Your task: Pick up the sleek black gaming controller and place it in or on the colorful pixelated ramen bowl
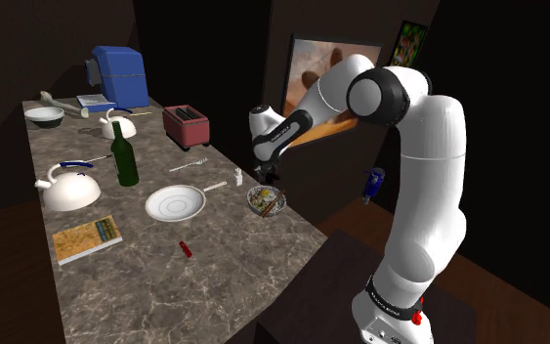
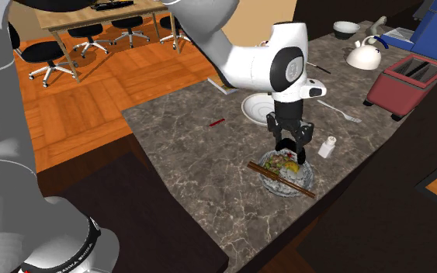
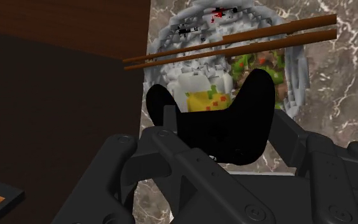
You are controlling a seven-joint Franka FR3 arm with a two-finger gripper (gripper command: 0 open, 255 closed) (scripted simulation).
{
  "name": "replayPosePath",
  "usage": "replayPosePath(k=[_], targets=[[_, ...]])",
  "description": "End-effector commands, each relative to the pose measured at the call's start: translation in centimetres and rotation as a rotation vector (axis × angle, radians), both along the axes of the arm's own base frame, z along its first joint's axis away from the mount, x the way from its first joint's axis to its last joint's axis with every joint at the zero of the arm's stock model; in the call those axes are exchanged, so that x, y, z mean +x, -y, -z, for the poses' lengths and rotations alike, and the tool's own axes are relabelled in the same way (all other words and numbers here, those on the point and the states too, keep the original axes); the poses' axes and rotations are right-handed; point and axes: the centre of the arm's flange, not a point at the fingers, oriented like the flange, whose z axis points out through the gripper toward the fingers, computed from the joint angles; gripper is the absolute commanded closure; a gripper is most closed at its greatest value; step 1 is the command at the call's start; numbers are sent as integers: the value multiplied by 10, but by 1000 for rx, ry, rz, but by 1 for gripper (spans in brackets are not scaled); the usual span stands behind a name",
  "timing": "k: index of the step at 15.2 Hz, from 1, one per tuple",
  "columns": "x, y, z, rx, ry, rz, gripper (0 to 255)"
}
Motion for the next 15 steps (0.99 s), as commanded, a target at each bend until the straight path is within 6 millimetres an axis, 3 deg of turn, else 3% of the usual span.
replayPosePath(k=[1,13,15], targets=[[1,1,10,0,0,-1,255],[1,1,73,0,0,-1,255],[1,1,73,0,0,-1,255]])
